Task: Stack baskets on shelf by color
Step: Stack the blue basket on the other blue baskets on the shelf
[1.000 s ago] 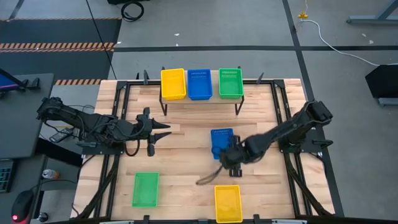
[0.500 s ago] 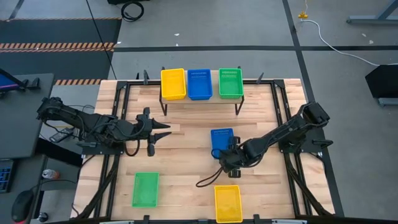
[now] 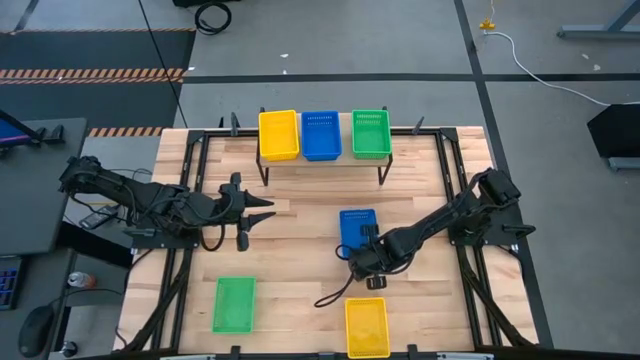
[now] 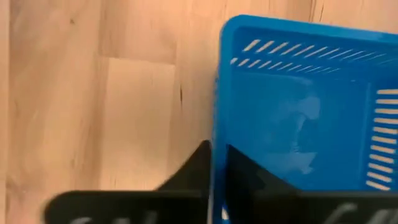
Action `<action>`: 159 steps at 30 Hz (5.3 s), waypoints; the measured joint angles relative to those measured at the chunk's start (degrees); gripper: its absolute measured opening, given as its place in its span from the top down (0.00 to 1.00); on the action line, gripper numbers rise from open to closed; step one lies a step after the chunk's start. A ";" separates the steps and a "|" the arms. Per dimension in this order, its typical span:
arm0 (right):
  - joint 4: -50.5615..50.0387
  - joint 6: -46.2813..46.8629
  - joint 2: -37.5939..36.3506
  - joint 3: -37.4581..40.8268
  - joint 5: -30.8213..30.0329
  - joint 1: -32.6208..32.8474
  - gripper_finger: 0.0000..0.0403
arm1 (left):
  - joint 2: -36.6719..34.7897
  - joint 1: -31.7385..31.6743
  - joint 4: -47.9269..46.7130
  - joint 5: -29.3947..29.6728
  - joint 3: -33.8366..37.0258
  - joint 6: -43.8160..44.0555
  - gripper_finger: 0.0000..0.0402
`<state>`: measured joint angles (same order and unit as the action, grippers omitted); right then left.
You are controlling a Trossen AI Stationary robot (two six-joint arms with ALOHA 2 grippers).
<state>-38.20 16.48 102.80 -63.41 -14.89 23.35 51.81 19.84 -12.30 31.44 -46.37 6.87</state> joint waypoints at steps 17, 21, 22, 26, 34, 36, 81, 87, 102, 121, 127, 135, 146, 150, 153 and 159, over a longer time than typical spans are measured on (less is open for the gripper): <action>-15.38 -14.94 0.00 -23.60 -9.92 -4.27 0.98 | 0.00 0.02 -0.02 0.00 0.00 -0.09 0.71; -16.81 -21.28 0.00 -30.71 -10.92 -7.96 0.98 | 0.00 0.02 -0.02 0.00 0.00 -0.13 0.71; -16.80 -22.93 0.00 -32.22 -10.98 -8.92 0.98 | 0.00 0.00 -0.02 0.00 0.00 -0.15 0.71; -16.75 -28.53 0.00 -37.38 -11.02 -13.02 0.98 | 0.00 0.01 -0.02 0.00 0.00 -0.19 0.71; -14.55 -37.84 -0.04 -42.67 -10.44 -22.68 0.97 | 0.00 0.00 -0.02 0.00 0.00 -0.63 0.71; -12.79 -39.69 -0.04 -42.67 -8.62 -25.23 0.97 | 0.00 0.00 -0.02 0.00 0.00 -0.63 0.71; -17.50 -35.78 0.33 -42.12 3.06 -37.90 0.97 | 0.00 0.01 -0.02 0.00 0.02 -1.03 0.71; -17.63 -35.59 0.33 -42.12 3.16 -37.90 0.93 | 0.00 0.02 -0.02 0.00 0.02 -1.03 0.71; -17.63 -33.99 0.35 -42.12 5.92 -37.78 0.65 | 0.00 0.01 -0.02 0.00 0.02 -1.03 0.71; -14.59 -33.96 0.39 -34.71 2.47 -37.35 0.65 | 0.00 0.01 -0.03 -0.02 0.02 -1.03 0.71; -11.98 -31.29 0.33 -34.71 1.08 -37.35 0.67 | 0.00 0.02 -0.04 -0.02 0.02 -1.02 0.71; -11.55 -30.35 0.31 -34.71 1.28 -37.34 0.79 | 0.00 0.00 -0.04 -0.02 0.02 -1.01 0.71; -11.68 -30.28 0.28 -34.71 2.75 -37.35 0.91 | 0.00 0.02 -0.03 -0.02 0.02 -1.02 0.71; -11.68 -30.30 0.27 -34.71 2.75 -37.35 0.89 | 0.00 0.02 -0.04 -0.01 0.02 -1.02 0.71; -11.61 -30.69 0.26 -34.71 2.73 -37.35 0.88 | 0.00 0.02 -0.03 -0.02 0.02 -1.03 0.71; -11.41 -31.65 0.26 -34.71 2.73 -37.35 0.88 | 0.00 0.01 -0.03 -0.02 0.02 -1.02 0.71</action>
<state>-49.62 -15.17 103.07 -98.13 -12.17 -14.00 51.81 19.84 -12.33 31.42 -46.35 5.85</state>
